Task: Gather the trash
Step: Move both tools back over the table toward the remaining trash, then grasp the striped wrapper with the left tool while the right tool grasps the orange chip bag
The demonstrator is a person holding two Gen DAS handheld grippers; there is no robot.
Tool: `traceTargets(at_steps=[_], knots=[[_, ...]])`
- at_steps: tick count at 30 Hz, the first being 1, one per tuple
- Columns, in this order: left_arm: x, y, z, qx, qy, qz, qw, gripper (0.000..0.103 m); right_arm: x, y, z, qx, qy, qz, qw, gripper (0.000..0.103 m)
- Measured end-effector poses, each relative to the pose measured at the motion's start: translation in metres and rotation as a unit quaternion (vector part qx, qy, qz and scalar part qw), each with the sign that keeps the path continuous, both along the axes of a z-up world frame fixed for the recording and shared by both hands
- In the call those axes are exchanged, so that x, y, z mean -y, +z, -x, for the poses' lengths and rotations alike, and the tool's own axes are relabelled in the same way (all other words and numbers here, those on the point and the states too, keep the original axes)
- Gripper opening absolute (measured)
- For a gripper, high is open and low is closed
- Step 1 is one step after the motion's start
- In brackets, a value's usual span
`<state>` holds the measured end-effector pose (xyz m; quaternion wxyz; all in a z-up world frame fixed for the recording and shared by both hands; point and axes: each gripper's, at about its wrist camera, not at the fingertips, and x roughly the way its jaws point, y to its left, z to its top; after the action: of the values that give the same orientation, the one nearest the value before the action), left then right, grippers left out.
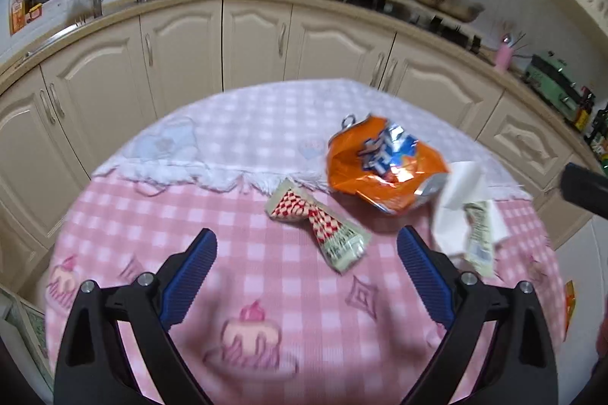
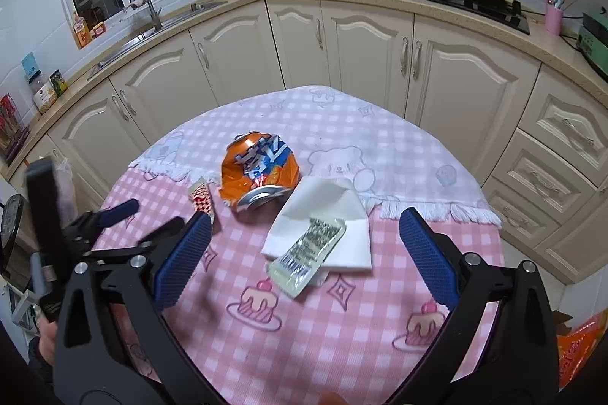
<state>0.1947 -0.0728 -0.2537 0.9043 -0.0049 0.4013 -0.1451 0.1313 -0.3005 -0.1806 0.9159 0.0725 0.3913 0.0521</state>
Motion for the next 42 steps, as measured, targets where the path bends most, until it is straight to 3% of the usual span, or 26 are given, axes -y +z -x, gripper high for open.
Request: traceTargets(at_steps=[3,5,6,7,10,17,21,25,26,27,29,30,32,37,42], knots=[[0.011,-0.016,-0.018,-0.018,0.001,-0.022,0.9996,0.093,0.000,-0.009,-0.017,-0.008,0.009,-0.004,1.000,0.097],[0.014,-0.026,-0.028,-0.038,-0.007,-0.015,0.9991,0.071,-0.003,-0.013,-0.026,-0.014,0.015,-0.005,1.000,0.097],[0.016,-0.027,-0.028,-0.030,-0.003,-0.030,0.9991,0.056,-0.005,-0.016,-0.031,-0.018,0.020,-0.005,1.000,0.097],[0.017,-0.026,-0.028,-0.030,-0.010,-0.031,0.9990,0.034,-0.008,-0.020,-0.039,-0.024,0.030,-0.002,0.999,0.097],[0.013,-0.026,-0.028,-0.030,-0.031,-0.020,0.9989,0.028,-0.020,-0.026,-0.057,-0.032,0.055,0.005,0.998,0.097],[-0.028,-0.024,-0.016,-0.041,-0.031,0.018,0.9985,0.024,-0.065,-0.047,-0.104,-0.074,0.139,0.057,0.986,0.097],[-0.046,-0.024,-0.007,-0.043,-0.017,0.025,0.9986,0.024,-0.092,-0.073,-0.125,-0.110,0.169,0.142,0.969,0.097],[-0.057,-0.023,0.002,-0.045,-0.012,0.032,0.9984,0.024,-0.097,-0.090,-0.134,-0.133,0.189,0.145,0.962,0.095],[-0.059,-0.023,0.004,-0.045,-0.011,0.035,0.9983,0.024,-0.097,-0.093,-0.134,-0.137,0.197,0.136,0.961,0.085],[-0.061,-0.023,0.007,-0.045,-0.011,0.039,0.9982,0.024,-0.095,-0.092,-0.133,-0.136,0.197,0.117,0.964,0.081],[-0.064,-0.021,0.011,-0.043,-0.011,0.047,0.9979,0.024,-0.092,-0.087,-0.130,-0.129,0.189,0.115,0.967,0.055],[-0.065,-0.020,0.014,-0.041,-0.011,0.048,0.9979,0.024,-0.091,-0.085,-0.127,-0.128,0.186,0.110,0.968,0.054],[-0.065,-0.018,0.017,-0.038,-0.011,0.052,0.9978,0.024,-0.089,-0.079,-0.121,-0.123,0.187,0.090,0.970,0.033],[-0.068,-0.006,0.034,-0.022,-0.013,0.062,0.9977,0.024,-0.084,-0.064,-0.105,-0.110,0.183,0.050,0.976,0.023],[-0.069,0.004,0.051,-0.011,-0.012,0.065,0.9977,0.024,-0.084,-0.051,-0.086,-0.094,0.179,0.028,0.979,0.022]])
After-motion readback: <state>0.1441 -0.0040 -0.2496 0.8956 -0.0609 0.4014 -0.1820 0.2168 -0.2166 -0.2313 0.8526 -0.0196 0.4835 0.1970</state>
